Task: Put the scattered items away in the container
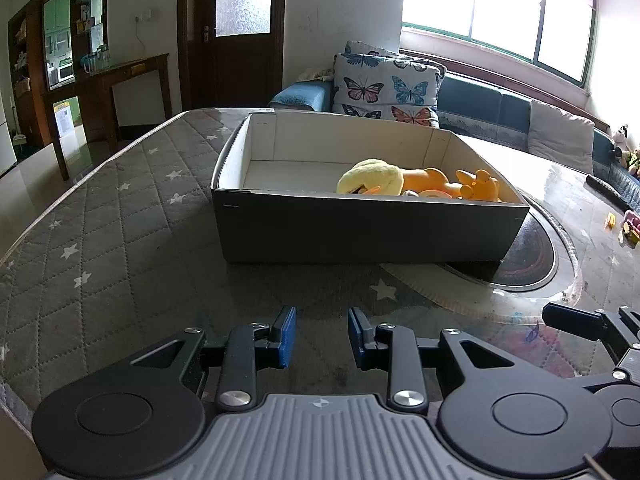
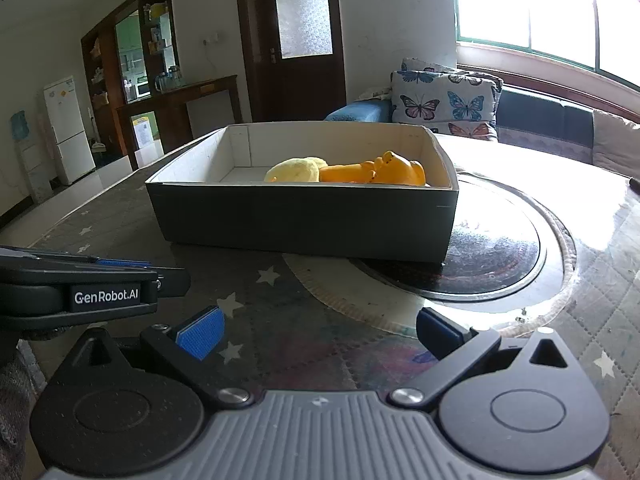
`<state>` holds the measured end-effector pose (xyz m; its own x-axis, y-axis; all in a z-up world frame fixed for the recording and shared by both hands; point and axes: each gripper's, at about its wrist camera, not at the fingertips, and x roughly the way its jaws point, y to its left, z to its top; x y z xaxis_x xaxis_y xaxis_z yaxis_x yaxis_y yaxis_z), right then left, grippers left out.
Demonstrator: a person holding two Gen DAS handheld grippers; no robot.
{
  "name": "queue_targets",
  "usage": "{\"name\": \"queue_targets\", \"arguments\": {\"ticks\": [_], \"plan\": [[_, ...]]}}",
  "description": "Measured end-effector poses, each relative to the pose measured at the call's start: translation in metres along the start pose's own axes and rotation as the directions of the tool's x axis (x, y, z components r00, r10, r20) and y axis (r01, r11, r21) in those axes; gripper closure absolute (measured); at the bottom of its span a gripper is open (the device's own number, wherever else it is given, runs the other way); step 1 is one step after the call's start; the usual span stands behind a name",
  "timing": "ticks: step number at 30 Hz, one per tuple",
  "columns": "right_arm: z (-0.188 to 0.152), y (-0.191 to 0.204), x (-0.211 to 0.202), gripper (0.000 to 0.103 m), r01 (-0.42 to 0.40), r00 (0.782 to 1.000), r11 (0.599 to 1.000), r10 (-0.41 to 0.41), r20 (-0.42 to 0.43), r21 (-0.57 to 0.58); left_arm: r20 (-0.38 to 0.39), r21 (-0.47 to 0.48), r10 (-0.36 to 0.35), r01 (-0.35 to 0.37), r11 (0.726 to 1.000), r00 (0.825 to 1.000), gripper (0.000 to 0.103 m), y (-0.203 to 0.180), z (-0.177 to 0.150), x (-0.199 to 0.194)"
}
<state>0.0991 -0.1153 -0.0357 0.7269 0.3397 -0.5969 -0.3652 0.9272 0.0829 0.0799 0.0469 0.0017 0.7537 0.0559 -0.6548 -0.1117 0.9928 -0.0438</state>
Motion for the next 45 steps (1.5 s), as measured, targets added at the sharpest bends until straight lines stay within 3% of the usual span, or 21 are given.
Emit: {"name": "queue_targets", "arguments": {"ticks": [45], "plan": [[0.027, -0.003, 0.023, 0.000, 0.002, 1.000, 1.000, -0.001, -0.014, 0.001, 0.006, 0.053, 0.020, -0.021, 0.998, 1.000, 0.072, -0.006, 0.028, 0.017]]}}
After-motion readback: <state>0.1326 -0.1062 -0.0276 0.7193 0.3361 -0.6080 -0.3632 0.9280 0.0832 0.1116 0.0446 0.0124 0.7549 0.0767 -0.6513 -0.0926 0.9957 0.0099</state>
